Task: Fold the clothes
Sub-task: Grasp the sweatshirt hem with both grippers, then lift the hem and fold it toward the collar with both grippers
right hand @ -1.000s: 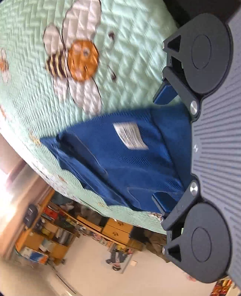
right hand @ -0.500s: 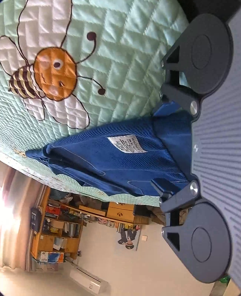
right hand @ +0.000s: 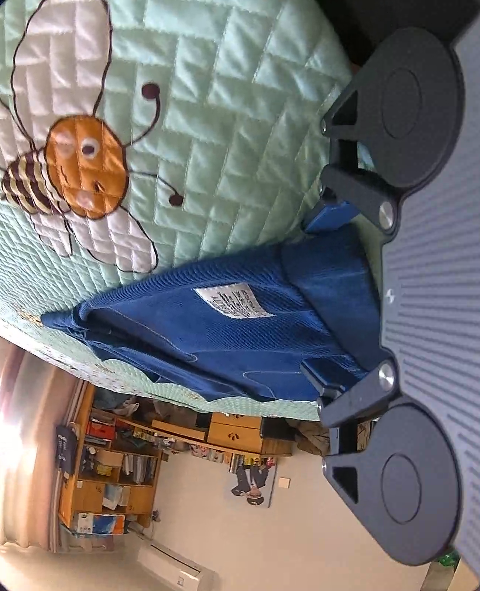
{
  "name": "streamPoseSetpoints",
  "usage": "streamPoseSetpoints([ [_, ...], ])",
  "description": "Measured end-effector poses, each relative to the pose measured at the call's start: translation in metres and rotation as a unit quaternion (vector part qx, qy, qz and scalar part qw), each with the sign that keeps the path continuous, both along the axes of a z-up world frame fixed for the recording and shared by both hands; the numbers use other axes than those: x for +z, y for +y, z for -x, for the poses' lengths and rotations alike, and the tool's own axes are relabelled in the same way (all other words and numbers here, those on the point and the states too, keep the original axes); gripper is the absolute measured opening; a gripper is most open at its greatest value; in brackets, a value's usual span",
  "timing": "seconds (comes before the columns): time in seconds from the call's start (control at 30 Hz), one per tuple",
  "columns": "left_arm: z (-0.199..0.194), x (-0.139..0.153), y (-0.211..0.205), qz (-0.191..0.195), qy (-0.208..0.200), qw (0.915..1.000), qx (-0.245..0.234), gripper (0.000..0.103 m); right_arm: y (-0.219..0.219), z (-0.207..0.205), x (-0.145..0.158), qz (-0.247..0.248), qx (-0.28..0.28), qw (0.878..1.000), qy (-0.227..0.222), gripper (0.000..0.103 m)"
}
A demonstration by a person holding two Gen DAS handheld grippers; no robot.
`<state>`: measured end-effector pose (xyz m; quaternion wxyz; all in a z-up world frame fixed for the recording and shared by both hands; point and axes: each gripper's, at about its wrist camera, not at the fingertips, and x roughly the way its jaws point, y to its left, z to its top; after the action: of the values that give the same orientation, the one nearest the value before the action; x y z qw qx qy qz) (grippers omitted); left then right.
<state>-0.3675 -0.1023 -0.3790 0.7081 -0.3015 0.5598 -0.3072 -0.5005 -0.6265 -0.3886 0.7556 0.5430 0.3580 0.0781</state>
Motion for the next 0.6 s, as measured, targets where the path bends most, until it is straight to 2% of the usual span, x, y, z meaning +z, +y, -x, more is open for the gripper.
streamPoseSetpoints([
  [0.07,0.002,-0.002,-0.001,0.000,0.003,1.0000,-0.004,0.066,0.001,-0.002,0.001,0.002,0.004,1.000,-0.003,0.076],
  [0.13,0.003,-0.003,-0.004,-0.007,0.010,0.9999,-0.011,0.028,0.001,-0.002,0.000,0.004,0.006,1.000,-0.003,0.067],
  [0.2,0.004,0.000,-0.006,0.009,0.008,0.9998,-0.015,0.015,0.003,-0.003,-0.001,0.010,0.006,1.000,0.004,0.040],
  [0.27,0.006,0.006,-0.010,0.014,-0.004,0.9997,-0.018,0.014,0.004,-0.002,-0.001,0.015,0.004,1.000,0.011,0.028],
  [0.37,0.007,0.012,-0.014,0.017,-0.017,0.9995,-0.020,0.013,0.002,0.001,-0.003,0.006,-0.006,1.000,0.010,0.028],
  [0.43,0.007,0.015,-0.013,0.021,-0.020,0.9994,-0.020,0.012,0.000,0.003,-0.004,-0.002,-0.014,1.000,0.007,0.031],
  [0.5,0.007,0.018,-0.014,0.026,-0.026,0.9991,-0.021,0.012,-0.002,0.005,-0.005,-0.010,-0.022,1.000,0.005,0.047],
  [0.53,0.007,0.020,-0.015,0.028,-0.028,0.9990,-0.020,0.012,-0.004,0.007,-0.005,-0.014,-0.028,1.000,0.001,0.051],
  [0.6,0.006,0.022,-0.015,0.030,-0.031,0.9989,-0.019,0.012,-0.006,0.009,-0.005,-0.014,-0.034,0.999,-0.004,0.053],
])
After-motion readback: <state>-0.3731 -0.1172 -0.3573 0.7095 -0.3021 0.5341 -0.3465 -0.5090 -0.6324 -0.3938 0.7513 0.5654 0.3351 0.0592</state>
